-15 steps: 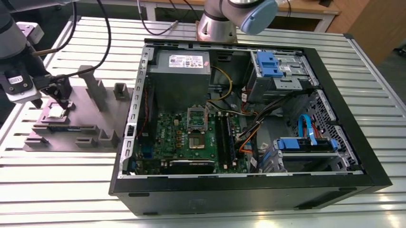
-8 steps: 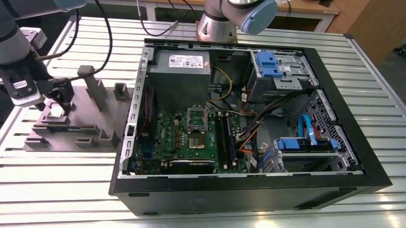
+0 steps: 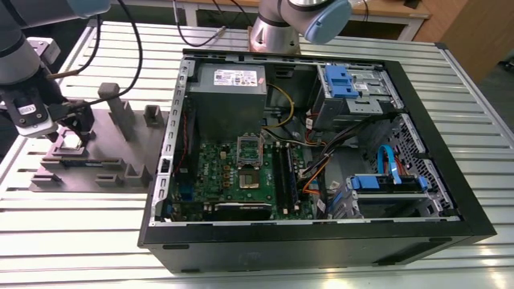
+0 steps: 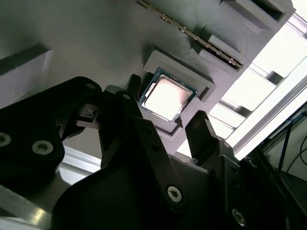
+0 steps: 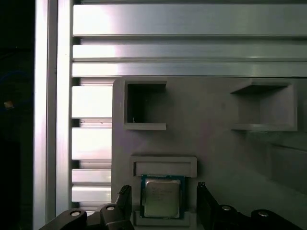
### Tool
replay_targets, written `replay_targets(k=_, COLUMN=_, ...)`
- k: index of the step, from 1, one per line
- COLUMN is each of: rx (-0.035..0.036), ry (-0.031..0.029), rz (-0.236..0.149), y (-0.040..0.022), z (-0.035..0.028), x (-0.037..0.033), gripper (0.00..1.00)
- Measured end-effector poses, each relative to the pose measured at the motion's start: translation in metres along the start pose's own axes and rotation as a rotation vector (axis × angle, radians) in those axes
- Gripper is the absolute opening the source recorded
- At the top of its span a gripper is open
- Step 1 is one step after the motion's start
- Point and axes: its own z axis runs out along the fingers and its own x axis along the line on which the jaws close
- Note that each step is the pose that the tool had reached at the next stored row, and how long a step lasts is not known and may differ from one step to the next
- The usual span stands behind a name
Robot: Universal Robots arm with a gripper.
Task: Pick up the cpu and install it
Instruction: 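Pick up the cpu and move it towards the insertion slot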
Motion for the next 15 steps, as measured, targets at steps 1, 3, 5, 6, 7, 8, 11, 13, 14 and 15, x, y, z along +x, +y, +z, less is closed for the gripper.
replay_targets(k=1, rx=-0.0001, ry=-0.0017, rz=0.000, y=0.0000, z=0.0003, x=0.0004, gripper=0.65)
replay_targets(k=3, rx=-0.0002, ry=-0.0054, rz=0.000, y=0.0002, z=0.0010, x=0.0011, gripper=0.65)
replay_targets(k=5, rx=-0.0002, ry=-0.0066, rz=0.000, y=0.0004, z=0.0015, x=0.0014, gripper=0.65)
replay_targets(k=6, rx=-0.0002, ry=-0.0066, rz=0.000, y=0.0006, z=0.0018, x=0.0014, gripper=0.65)
replay_targets(k=7, rx=-0.0002, ry=-0.0067, rz=0.000, y=0.0008, z=0.0023, x=0.0014, gripper=0.65)
replay_targets(k=8, rx=-0.0002, ry=-0.0068, rz=0.000, y=0.0009, z=0.0031, x=0.0015, gripper=0.65)
replay_targets(k=11, rx=-0.0001, ry=-0.0070, rz=0.000, y=0.0009, z=0.0056, x=0.0015, gripper=0.65)
replay_targets(k=13, rx=-0.0002, ry=-0.0076, rz=0.000, y=0.0009, z=0.0071, x=0.0015, gripper=0.65)
replay_targets(k=14, rx=-0.0002, ry=-0.0079, rz=0.000, y=0.0009, z=0.0079, x=0.0015, gripper=0.65)
replay_targets(k=15, rx=-0.0001, ry=-0.0079, rz=0.000, y=0.0008, z=0.0084, x=0.0016, gripper=0.65)
